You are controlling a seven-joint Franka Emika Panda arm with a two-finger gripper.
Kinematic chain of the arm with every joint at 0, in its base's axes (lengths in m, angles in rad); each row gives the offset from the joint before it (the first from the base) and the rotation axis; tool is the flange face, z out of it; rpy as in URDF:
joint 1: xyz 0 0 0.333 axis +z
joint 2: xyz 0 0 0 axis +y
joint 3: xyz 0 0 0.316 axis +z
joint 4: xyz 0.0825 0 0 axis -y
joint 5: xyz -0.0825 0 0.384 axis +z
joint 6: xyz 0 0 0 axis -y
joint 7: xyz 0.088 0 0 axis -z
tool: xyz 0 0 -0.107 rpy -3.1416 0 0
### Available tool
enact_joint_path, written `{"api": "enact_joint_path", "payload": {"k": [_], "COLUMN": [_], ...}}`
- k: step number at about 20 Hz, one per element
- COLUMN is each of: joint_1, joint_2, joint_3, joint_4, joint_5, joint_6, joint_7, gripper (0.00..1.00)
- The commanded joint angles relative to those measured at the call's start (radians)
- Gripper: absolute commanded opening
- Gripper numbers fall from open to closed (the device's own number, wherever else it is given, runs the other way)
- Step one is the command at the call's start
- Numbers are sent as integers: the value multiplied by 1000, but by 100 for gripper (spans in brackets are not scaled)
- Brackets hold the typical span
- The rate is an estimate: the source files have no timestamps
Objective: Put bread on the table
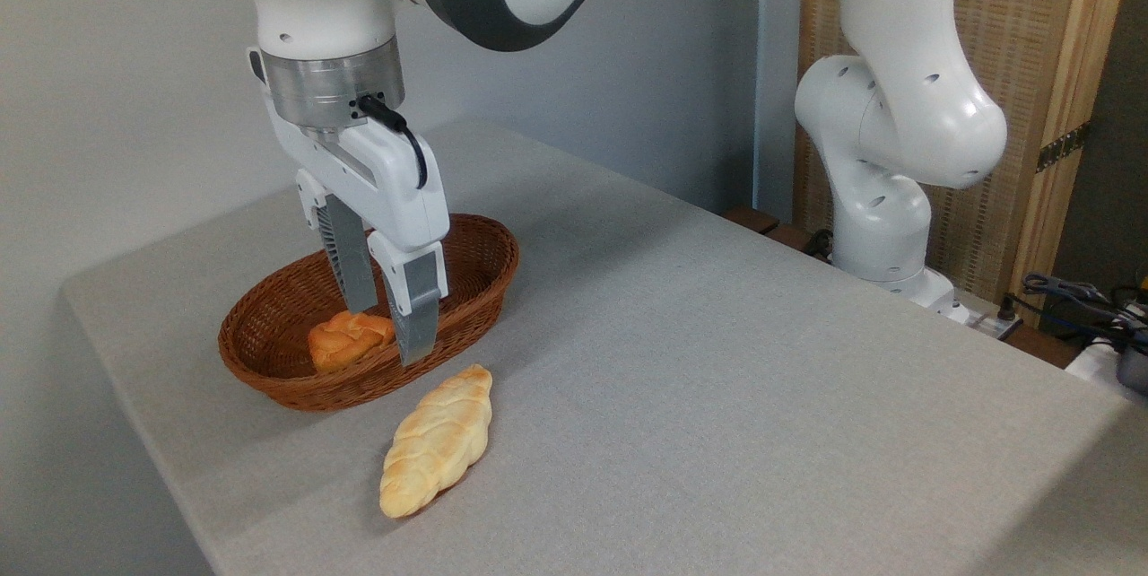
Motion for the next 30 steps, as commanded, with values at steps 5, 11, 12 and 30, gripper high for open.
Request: {"api": "enact_joint_path", "payload": {"k": [5,11,12,30], "joint_1": [-5,-7,-7,-7], "joint_2": [-3,15,20,162], "joint_3": [1,-42,-54,-272], "joint_4": [-1,-3,-3,-1], "joint_5": [13,2,0,-15], "joint_6": [-5,1,4,184], "joint_7": [-13,-91,-113,-151], "gripper": [100,100,100,100]}}
